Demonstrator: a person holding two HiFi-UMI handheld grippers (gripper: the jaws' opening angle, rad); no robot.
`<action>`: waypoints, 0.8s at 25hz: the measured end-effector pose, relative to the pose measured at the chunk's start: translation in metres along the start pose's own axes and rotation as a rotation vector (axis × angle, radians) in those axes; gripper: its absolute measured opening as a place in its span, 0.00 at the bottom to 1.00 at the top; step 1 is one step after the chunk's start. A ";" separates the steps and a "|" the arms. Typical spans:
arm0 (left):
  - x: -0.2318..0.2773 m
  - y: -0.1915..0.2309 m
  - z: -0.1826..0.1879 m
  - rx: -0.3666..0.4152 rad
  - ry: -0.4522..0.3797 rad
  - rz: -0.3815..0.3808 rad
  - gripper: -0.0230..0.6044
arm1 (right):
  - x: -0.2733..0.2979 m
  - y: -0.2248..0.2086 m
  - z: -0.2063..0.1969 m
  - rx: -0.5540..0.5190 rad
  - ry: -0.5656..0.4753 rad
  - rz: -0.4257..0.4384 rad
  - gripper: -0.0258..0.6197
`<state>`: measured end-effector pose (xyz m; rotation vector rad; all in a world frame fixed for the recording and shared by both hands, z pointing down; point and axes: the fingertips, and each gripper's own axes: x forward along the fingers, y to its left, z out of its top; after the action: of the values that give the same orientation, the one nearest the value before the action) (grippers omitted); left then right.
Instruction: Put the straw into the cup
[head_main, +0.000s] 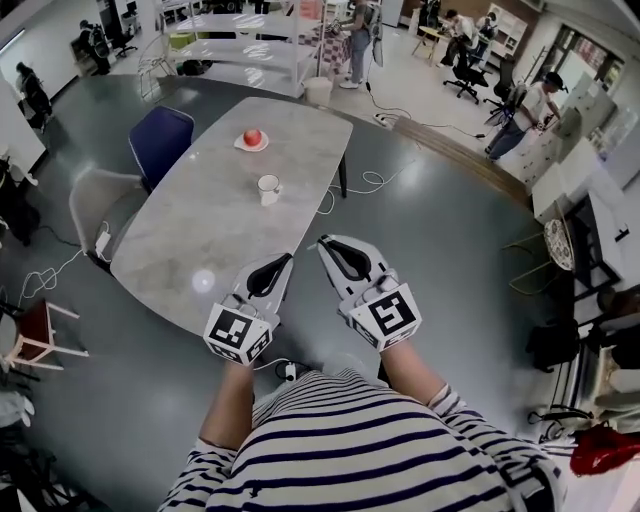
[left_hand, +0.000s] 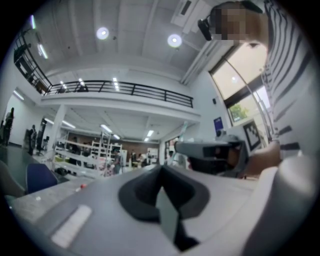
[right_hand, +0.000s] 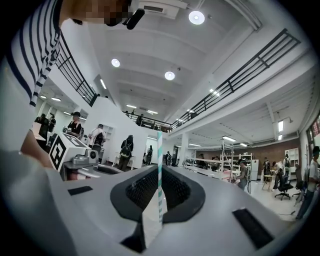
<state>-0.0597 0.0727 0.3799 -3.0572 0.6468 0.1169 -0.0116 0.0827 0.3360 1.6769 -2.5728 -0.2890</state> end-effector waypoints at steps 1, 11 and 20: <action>0.003 0.003 -0.002 -0.002 0.000 -0.002 0.05 | 0.003 -0.003 -0.001 0.001 0.000 -0.002 0.08; 0.044 0.051 -0.017 -0.019 0.011 0.032 0.05 | 0.050 -0.047 -0.016 0.015 0.004 0.026 0.08; 0.094 0.132 -0.020 -0.024 0.020 0.095 0.05 | 0.132 -0.103 -0.024 0.028 -0.009 0.087 0.08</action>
<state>-0.0263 -0.0860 0.3926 -3.0541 0.7983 0.0957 0.0309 -0.0807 0.3327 1.5703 -2.6592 -0.2574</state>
